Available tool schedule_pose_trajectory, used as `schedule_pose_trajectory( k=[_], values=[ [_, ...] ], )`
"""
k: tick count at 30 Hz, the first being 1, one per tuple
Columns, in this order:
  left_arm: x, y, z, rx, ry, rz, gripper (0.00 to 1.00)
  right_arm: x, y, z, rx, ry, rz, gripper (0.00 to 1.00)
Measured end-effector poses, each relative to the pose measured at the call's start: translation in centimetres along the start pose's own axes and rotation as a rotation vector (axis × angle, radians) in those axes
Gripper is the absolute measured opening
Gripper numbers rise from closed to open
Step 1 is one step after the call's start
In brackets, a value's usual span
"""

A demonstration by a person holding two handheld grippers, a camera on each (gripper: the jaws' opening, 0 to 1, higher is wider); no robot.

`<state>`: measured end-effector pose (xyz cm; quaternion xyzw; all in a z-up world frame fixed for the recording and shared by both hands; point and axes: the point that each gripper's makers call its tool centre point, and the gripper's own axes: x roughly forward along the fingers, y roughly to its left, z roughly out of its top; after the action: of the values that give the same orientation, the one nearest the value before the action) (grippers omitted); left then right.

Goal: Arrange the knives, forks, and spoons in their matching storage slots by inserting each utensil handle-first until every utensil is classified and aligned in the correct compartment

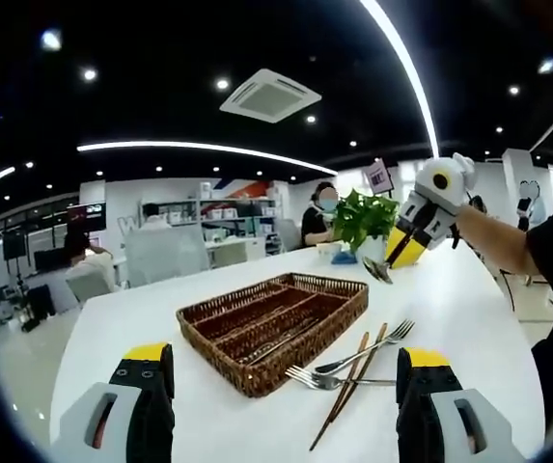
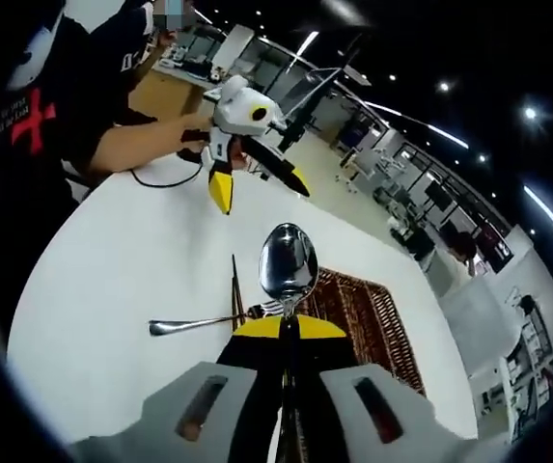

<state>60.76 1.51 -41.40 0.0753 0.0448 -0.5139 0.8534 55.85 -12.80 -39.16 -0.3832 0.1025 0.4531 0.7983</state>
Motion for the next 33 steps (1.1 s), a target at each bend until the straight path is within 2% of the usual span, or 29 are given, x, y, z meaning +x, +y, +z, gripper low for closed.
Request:
schedule_pose_trajectory(
  k=[9, 12, 20, 28, 33],
  values=[
    [0.0, 0.0, -0.1, -0.004, -0.001, 0.008, 1.00, 1.8, -0.9, -1.1, 0.060, -0.011, 0.038, 0.00],
    [0.1, 0.0, -0.5, -0.009, 0.013, 0.006, 1.00, 2.4, -1.5, -2.0, 0.025, 0.013, 0.038, 0.00],
    [0.3, 0.1, -0.4, -0.015, 0.010, 0.011, 1.00, 3.5, -3.9, -3.9, 0.061, 0.032, 0.018, 0.00],
    [0.4, 0.2, -1.0, -0.017, 0.029, 0.013, 1.00, 4.5, -5.3, -4.9, 0.010, 0.039, 0.035, 0.00],
    [0.6, -0.2, -1.0, -0.008, 0.036, 0.005, 1.00, 5.0, -6.5, -5.2, 0.020, 0.044, 0.036, 0.00]
  ],
)
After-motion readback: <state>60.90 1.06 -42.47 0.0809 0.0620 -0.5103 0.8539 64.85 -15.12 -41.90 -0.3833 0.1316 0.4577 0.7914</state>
